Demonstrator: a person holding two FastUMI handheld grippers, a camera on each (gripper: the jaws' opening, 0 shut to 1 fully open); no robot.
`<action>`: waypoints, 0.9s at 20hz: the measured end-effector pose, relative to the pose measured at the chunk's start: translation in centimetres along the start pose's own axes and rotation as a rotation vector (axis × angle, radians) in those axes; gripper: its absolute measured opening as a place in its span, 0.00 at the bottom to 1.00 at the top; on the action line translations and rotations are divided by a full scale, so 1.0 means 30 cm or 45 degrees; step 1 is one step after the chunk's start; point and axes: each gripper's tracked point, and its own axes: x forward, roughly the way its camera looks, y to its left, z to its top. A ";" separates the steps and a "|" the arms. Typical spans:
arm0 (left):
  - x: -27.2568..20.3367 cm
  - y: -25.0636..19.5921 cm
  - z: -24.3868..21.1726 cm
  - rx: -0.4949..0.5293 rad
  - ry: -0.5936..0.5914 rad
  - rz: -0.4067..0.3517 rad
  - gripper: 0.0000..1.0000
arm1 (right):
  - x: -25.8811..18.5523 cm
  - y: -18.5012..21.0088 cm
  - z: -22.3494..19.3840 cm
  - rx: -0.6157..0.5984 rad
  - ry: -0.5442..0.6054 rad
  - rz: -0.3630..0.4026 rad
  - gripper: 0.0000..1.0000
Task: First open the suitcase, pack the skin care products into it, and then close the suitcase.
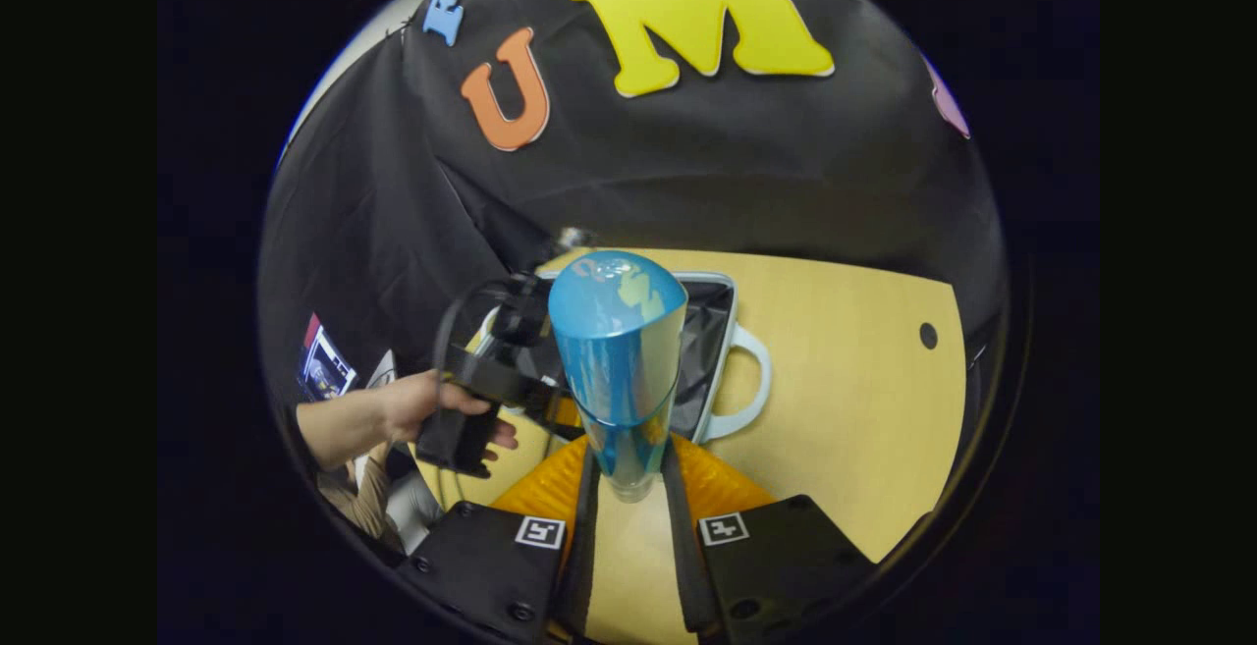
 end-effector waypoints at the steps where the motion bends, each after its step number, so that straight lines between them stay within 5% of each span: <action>1: -0.048 -0.007 0.009 -0.008 -0.069 -0.023 0.84 | 0.041 -0.003 0.002 0.022 0.036 0.001 0.33; 2: -0.096 -0.012 0.010 -0.026 -0.151 -0.040 0.98 | 0.084 -0.014 -0.003 0.031 0.076 -0.006 0.33; 5: -0.245 0.007 -0.004 -0.065 -0.372 -0.054 0.99 | 0.206 -0.038 -0.019 0.029 0.182 -0.048 0.33; 10: -0.486 0.093 -0.077 0.004 -0.634 0.069 0.98 | 0.401 -0.016 -0.067 0.112 0.384 -0.088 0.33; 18: -0.542 0.149 -0.282 -0.096 -0.634 0.076 0.99 | 0.607 -0.109 -0.194 0.260 0.682 -0.314 0.33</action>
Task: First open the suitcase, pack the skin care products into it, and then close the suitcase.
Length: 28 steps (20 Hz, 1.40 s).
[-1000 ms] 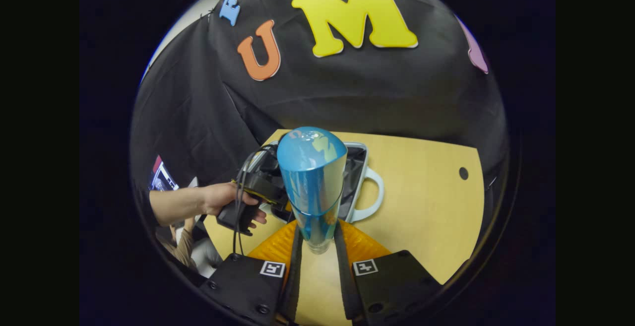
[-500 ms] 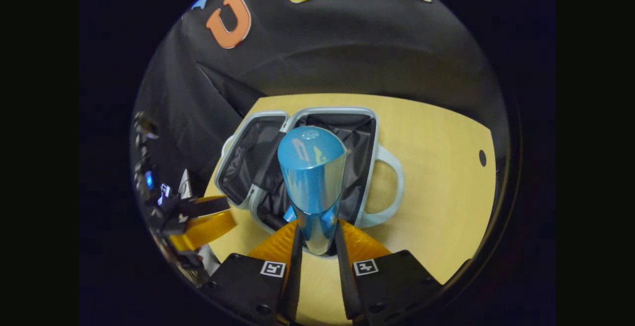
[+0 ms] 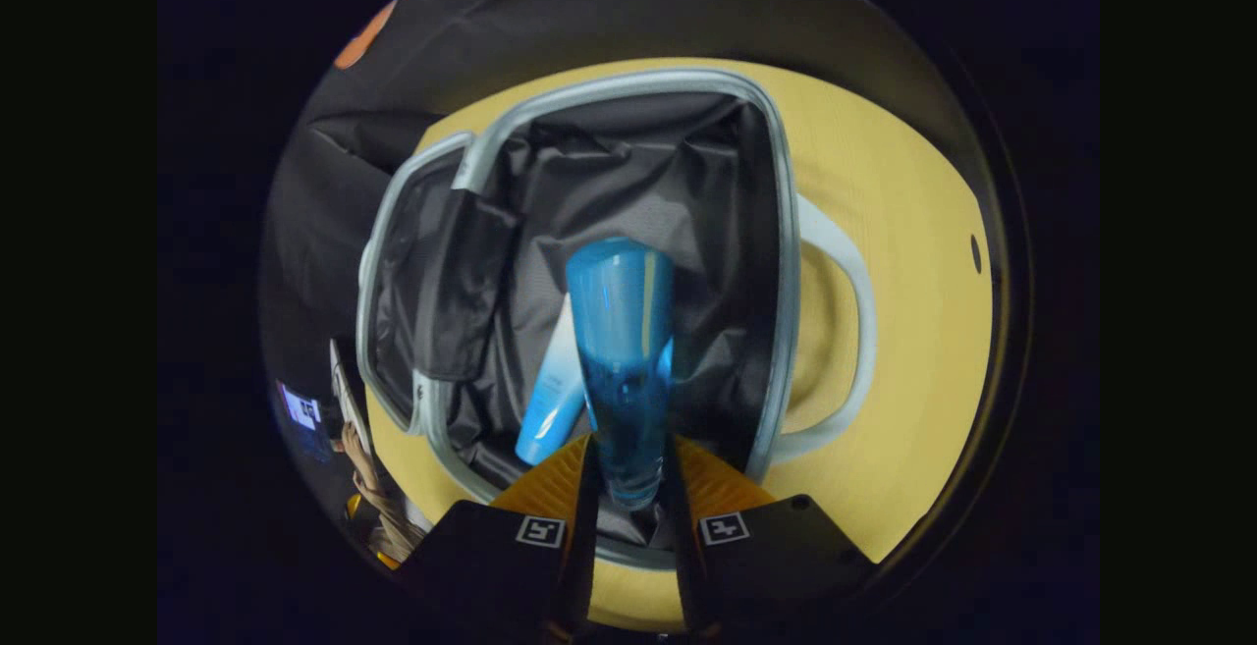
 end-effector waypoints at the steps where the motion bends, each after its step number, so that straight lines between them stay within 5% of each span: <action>1: -0.015 0.011 -0.001 -0.004 -0.005 0.006 0.99 | 0.009 -0.008 0.006 0.027 0.014 -0.017 0.33; 11: -0.048 0.052 0.049 -0.008 -0.065 0.034 0.99 | 0.045 -0.006 -0.021 0.042 0.024 -0.064 0.30; 19: -0.040 0.108 0.051 -0.014 -0.048 0.075 0.99 | 0.033 0.004 -0.031 0.058 -0.031 -0.069 0.39; 24: 0.018 0.261 0.141 -0.029 -0.079 0.078 0.99 | -0.086 0.008 -0.064 0.091 -0.129 0.012 0.57; 26: 0.064 0.404 0.211 -0.018 -0.086 0.138 0.99 | -0.165 0.002 -0.077 0.058 -0.216 0.040 0.58; 28: 0.128 0.543 0.301 -0.021 -0.111 0.178 0.99 | -0.243 -0.046 -0.079 -0.060 -0.359 0.002 0.71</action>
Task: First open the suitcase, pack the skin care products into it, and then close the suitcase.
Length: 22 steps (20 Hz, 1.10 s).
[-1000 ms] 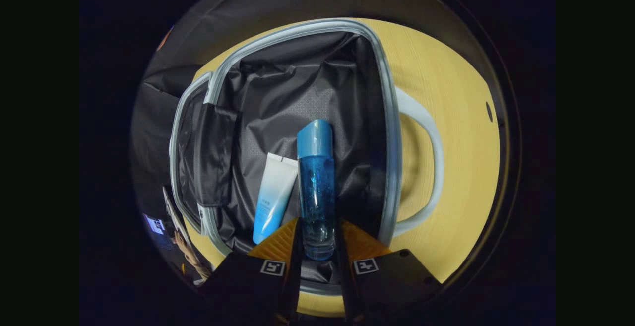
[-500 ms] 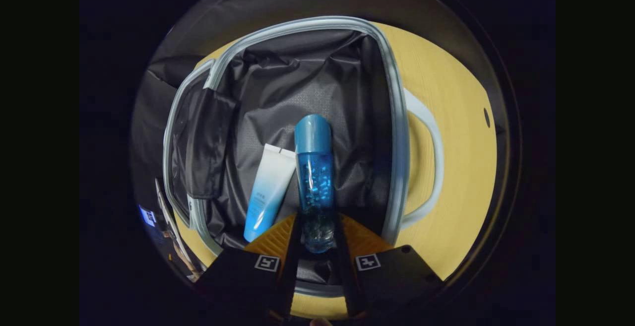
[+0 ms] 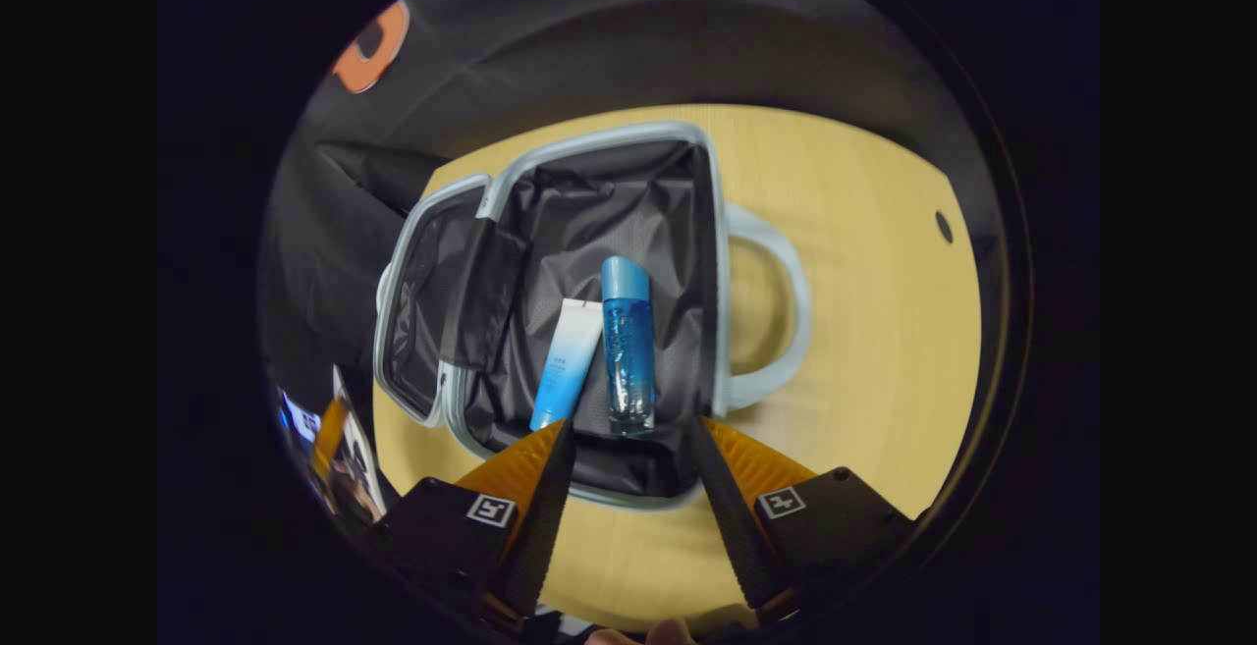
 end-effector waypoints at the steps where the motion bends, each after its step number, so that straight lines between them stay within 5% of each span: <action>1: 0.045 0.053 0.029 -0.003 0.017 0.002 0.99 | -0.046 -0.025 0.007 -0.074 -0.073 -0.019 0.74; 2: 0.082 0.103 0.043 0.002 0.039 0.013 0.98 | -0.094 -0.044 0.014 -0.138 -0.144 -0.030 0.67; 10: 0.411 0.371 0.205 0.170 0.115 0.108 0.98 | -0.403 -0.153 -0.156 -0.301 -0.411 -0.108 0.77; 13: 0.497 0.412 0.202 0.147 0.160 0.133 0.86 | -0.439 -0.202 -0.183 -0.470 -0.469 -0.229 0.77; 17: 0.565 0.422 0.159 0.125 0.197 0.169 0.79 | -0.443 -0.174 -0.204 -0.476 -0.479 -0.210 0.77; 20: 0.570 0.422 0.163 0.064 0.190 0.193 0.25 | -0.425 -0.199 -0.231 -0.430 -0.447 -0.208 0.77; 22: 0.564 0.415 0.168 0.049 0.187 0.203 0.21 | -0.430 -0.222 -0.235 -0.423 -0.451 -0.214 0.77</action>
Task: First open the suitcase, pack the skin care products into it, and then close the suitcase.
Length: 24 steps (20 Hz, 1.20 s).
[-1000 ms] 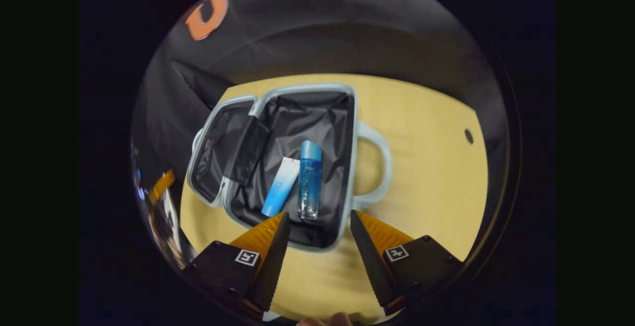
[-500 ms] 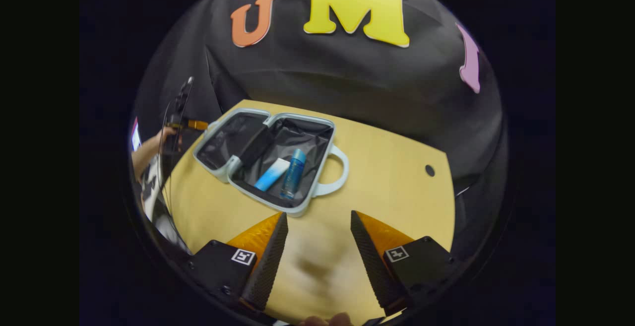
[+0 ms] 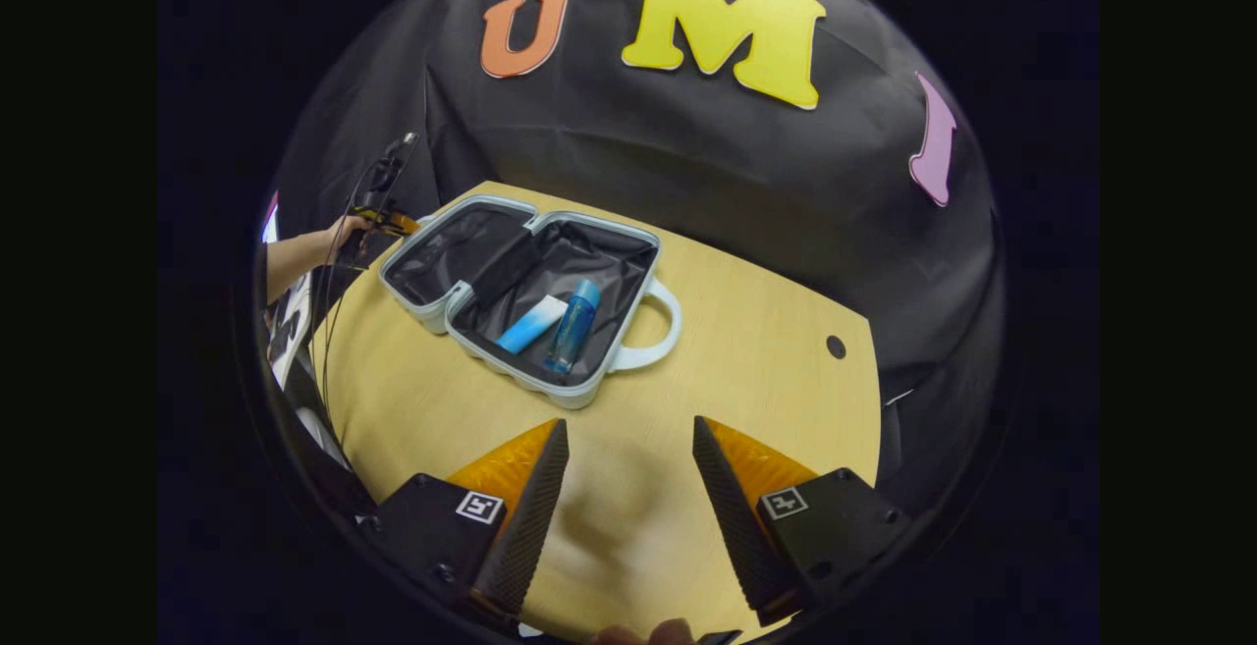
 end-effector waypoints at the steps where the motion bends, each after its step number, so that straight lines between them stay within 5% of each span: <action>1: -0.012 -0.009 0.011 -0.003 -0.012 0.000 0.19 | -0.007 -0.013 -0.002 0.005 -0.005 -0.007 0.75; 10: -0.445 -0.227 0.264 -0.007 -0.317 0.044 0.11 | -0.110 -0.046 0.011 0.013 -0.214 -0.020 0.80; 13: -0.651 -0.452 0.341 -0.046 -0.467 -0.037 0.11 | -0.182 -0.074 -0.012 0.090 -0.283 -0.016 0.78; 14: -0.705 -0.539 0.359 -0.061 -0.510 -0.071 0.04 | -0.207 -0.101 -0.021 0.121 -0.306 -0.032 0.80; 17: -0.832 -0.799 0.349 -0.005 -0.618 -0.112 0.11 | -0.260 -0.191 -0.063 0.220 -0.353 -0.083 0.80; 24: -0.823 -1.363 0.217 0.225 -0.657 -0.182 0.11 | -0.376 -0.493 -0.249 0.395 -0.320 -0.271 0.80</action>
